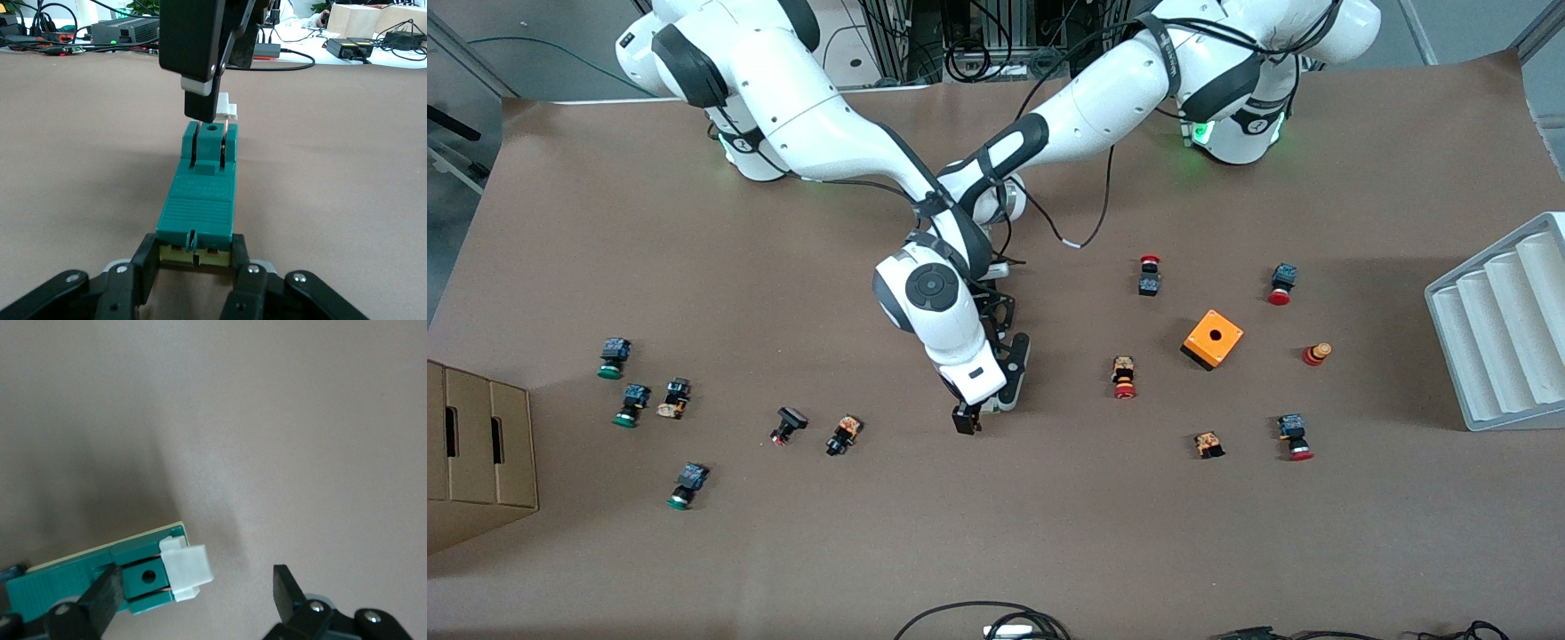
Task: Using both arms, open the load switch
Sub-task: 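Close the right gripper around the white lever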
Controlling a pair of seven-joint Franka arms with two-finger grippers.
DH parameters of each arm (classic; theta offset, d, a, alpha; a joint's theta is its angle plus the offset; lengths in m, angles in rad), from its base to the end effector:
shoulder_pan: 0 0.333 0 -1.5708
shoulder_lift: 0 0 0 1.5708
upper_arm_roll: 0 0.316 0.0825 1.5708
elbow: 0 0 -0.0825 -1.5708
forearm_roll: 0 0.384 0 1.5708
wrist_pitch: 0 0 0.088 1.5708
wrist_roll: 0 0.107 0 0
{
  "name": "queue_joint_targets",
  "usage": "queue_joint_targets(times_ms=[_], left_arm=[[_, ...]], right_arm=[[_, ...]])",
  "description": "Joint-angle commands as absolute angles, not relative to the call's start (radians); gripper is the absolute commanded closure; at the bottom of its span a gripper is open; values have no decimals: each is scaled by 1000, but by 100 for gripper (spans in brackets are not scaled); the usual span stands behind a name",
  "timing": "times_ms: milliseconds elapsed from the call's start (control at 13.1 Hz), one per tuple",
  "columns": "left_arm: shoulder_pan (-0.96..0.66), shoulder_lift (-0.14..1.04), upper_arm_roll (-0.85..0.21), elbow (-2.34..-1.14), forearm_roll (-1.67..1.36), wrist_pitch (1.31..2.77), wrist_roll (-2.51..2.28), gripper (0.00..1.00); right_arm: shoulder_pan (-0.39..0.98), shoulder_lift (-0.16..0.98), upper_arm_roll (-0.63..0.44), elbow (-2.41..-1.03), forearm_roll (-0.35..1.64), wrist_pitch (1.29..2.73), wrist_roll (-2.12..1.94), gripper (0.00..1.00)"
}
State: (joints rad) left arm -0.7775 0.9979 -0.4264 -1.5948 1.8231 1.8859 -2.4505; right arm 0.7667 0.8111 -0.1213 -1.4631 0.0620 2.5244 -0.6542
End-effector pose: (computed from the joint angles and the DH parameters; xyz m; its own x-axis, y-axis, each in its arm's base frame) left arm 0.3362 -0.5787 0.0795 0.4292 0.0853 0.8992 0.1405 -0.9897 0.0268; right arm 0.5837 0.4620 0.2267 0.2449 0.9533 0.1766 0.9428 -0.2766 0.1862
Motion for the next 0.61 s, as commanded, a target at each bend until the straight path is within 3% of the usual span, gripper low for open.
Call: queue_joint_targets(times_ms=[0, 535], left_arm=[[-788, 1017, -419, -1582, 1835, 1873, -2471, 73], [-790, 1017, -419, -1583, 1835, 1871, -2473, 73]], right_arm=[[785, 839, -133, -1427, 64, 2537, -647, 0], [787, 838, -141, -1434, 57, 2525, -658, 0]])
